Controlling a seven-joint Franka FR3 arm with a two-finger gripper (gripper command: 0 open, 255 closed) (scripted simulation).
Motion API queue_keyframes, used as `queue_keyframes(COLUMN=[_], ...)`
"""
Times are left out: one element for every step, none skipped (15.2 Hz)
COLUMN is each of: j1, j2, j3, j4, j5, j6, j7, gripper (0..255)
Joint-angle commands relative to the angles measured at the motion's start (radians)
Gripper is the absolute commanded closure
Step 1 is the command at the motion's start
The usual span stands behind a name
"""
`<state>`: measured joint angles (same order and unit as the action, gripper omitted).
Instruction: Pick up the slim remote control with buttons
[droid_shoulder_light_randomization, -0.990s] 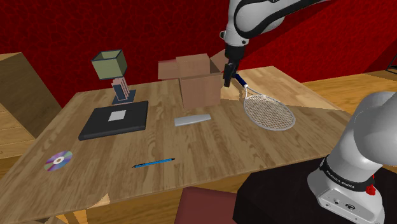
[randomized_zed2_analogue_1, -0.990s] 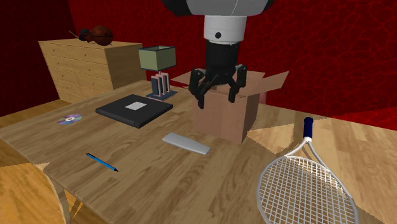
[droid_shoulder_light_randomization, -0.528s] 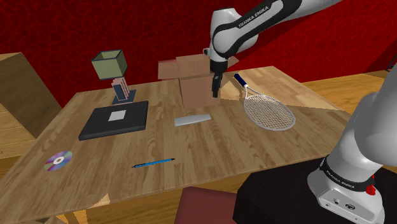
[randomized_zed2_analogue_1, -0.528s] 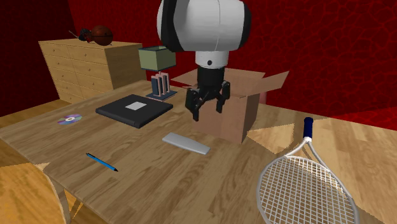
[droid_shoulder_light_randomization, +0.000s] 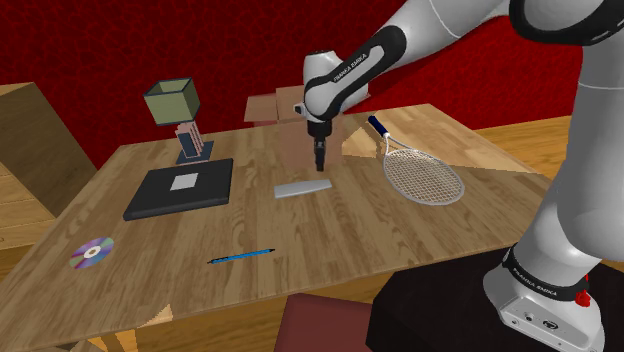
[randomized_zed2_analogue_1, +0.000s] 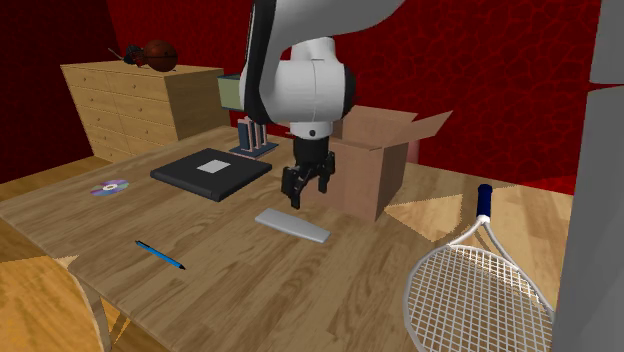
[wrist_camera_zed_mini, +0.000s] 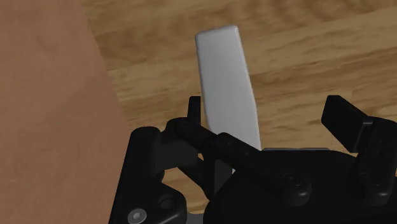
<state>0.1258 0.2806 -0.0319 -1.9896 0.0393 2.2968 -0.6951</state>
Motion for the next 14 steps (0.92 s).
queue_keyframes(j1=[0.003,0.005,0.007,0.009,0.011,0.014,0.015,0.015,0.015,0.015,0.015,0.015,0.015,0.015], j2=[0.078,0.115,0.152,0.189,0.227,0.264,0.276,0.285,0.294,0.303,0.311,0.321,0.330,0.345], j3=[0.012,0.018,0.024,0.030,0.035,0.041,0.043,0.043,0.043,0.043,0.043,0.043,0.043,0.043], j4=[0.064,0.095,0.126,0.158,0.191,0.224,0.236,0.235,0.234,0.233,0.233,0.233,0.233,0.234], j5=[-0.005,-0.009,-0.013,-0.018,-0.024,-0.030,-0.032,-0.032,-0.032,-0.032,-0.032,-0.032,-0.032,-0.033], j6=[0.006,0.009,0.012,0.013,0.014,0.014,0.014,0.023,0.033,0.042,0.051,0.061,0.070,0.084], j7=[-0.041,-0.060,-0.078,-0.096,-0.113,-0.130,-0.135,-0.135,-0.135,-0.135,-0.135,-0.135,-0.135,-0.135], gripper=[0,0,0,0,0,0,0,0,0,0,0,0,0,0])
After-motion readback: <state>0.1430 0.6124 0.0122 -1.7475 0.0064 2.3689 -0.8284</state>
